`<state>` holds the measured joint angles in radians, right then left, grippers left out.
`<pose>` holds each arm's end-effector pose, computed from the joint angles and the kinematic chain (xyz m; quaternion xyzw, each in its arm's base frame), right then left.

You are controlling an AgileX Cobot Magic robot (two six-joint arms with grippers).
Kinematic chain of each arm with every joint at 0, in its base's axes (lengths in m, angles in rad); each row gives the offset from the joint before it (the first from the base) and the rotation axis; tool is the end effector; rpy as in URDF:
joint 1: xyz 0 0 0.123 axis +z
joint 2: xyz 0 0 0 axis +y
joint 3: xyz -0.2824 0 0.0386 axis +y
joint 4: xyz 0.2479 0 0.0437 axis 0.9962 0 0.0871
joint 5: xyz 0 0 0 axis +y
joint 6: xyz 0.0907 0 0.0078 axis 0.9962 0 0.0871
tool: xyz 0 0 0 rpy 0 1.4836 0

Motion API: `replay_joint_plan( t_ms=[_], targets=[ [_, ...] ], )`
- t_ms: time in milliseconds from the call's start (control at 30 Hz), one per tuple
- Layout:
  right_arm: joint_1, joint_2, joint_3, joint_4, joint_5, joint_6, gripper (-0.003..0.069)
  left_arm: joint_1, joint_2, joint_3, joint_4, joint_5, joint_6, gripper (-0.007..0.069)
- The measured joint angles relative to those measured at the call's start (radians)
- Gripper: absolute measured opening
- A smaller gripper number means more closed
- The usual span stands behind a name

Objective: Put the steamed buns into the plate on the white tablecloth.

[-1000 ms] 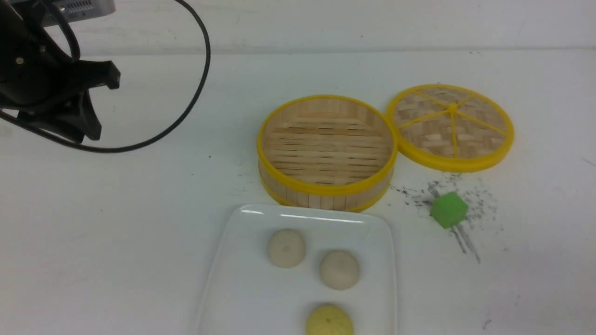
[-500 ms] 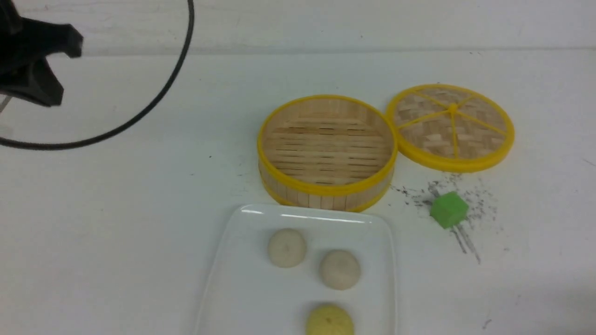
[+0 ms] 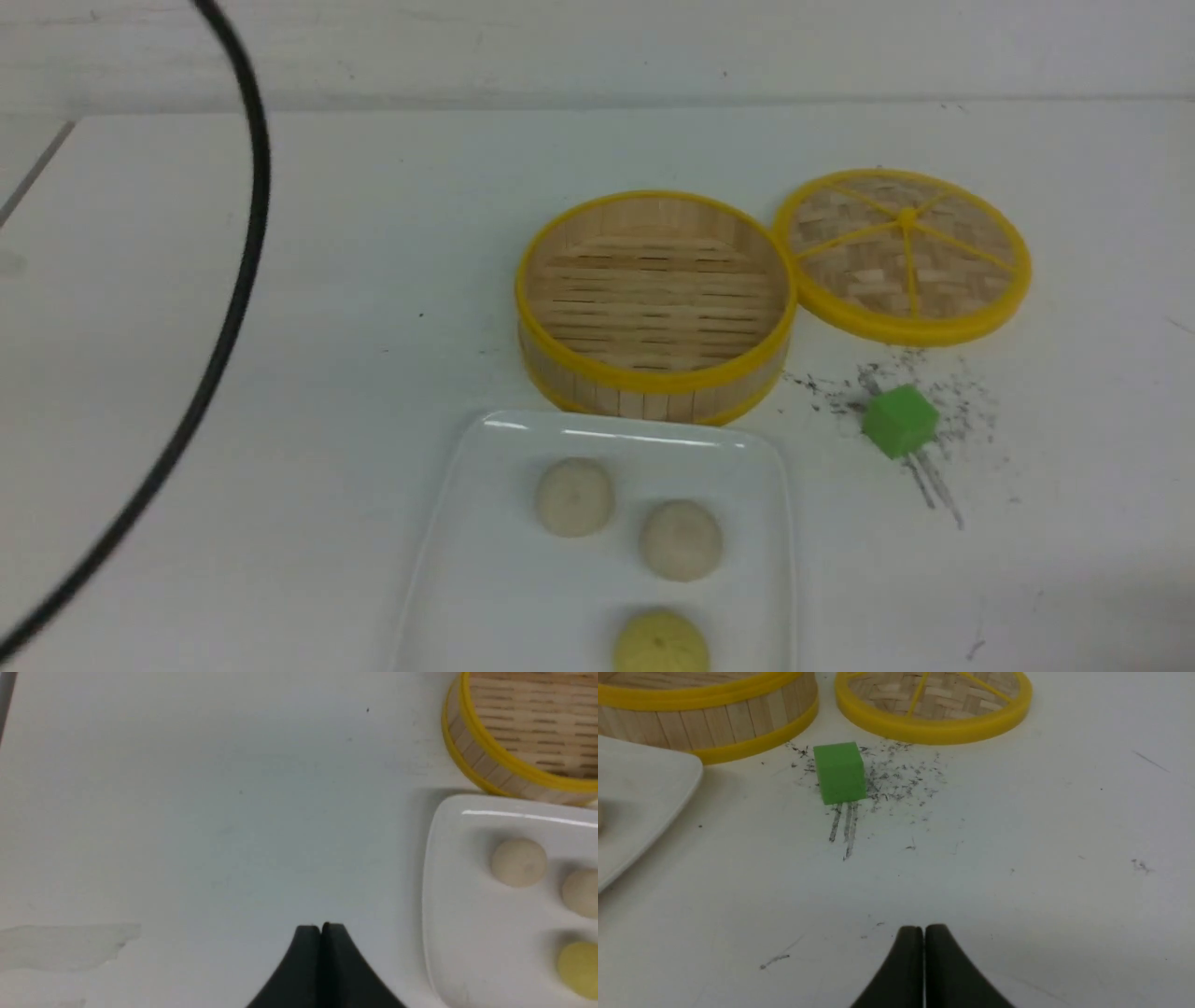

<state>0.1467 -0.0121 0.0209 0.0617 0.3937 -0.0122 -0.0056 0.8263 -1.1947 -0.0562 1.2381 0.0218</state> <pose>0.0511 0.0097 0.1714 -0.0482 0.8077 0.0657 0.5839 0.1169 -0.0055 0.4227 0.0144 0.9228 -0.0249 0.3841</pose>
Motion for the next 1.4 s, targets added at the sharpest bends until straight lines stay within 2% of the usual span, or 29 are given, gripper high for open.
replay_joint_plan(
  t_ms=[167,367,467,533,700,800,1000,1233,1300,1400],
  targets=[
    [0.000,0.000,0.000,0.000,0.003,0.095,0.0038,0.000,-0.238,0.228,-0.023,0.000,0.003,0.0002],
    [0.000,0.000,0.000,0.000,0.003,0.123,0.0047,0.000,-0.526,0.511,-0.126,-0.054,0.025,0.0002],
    [0.000,0.000,0.000,0.000,0.003,0.125,0.0050,0.000,-0.627,0.605,-0.169,-0.190,0.025,0.0002],
    [0.000,0.000,0.000,0.000,0.003,0.127,0.0057,0.000,-0.711,0.696,-0.208,-0.395,0.017,0.0002],
    [0.000,0.000,0.000,0.000,0.003,0.132,0.0066,0.000,-0.788,0.807,-0.227,-0.676,0.014,0.0009],
    [0.000,0.000,0.000,0.000,0.003,0.133,0.0070,0.000,-0.794,0.854,-0.228,-0.749,0.014,0.0013],
    [0.000,0.000,0.000,0.000,0.003,0.133,0.0080,0.000,-0.794,0.911,-0.228,-0.762,0.014,0.0017],
    [0.000,0.000,0.000,0.000,0.003,0.133,0.0081,0.000,-0.794,0.960,-0.160,-0.787,0.014,0.0024],
    [0.000,0.000,0.000,0.000,0.003,0.133,0.0082,0.000,-0.794,1.004,-0.111,-0.808,0.003,0.0030],
    [0.000,0.000,0.000,0.000,0.003,0.134,0.0082,0.000,-0.794,1.097,0.004,-0.859,-0.077,0.0034]
  ],
)
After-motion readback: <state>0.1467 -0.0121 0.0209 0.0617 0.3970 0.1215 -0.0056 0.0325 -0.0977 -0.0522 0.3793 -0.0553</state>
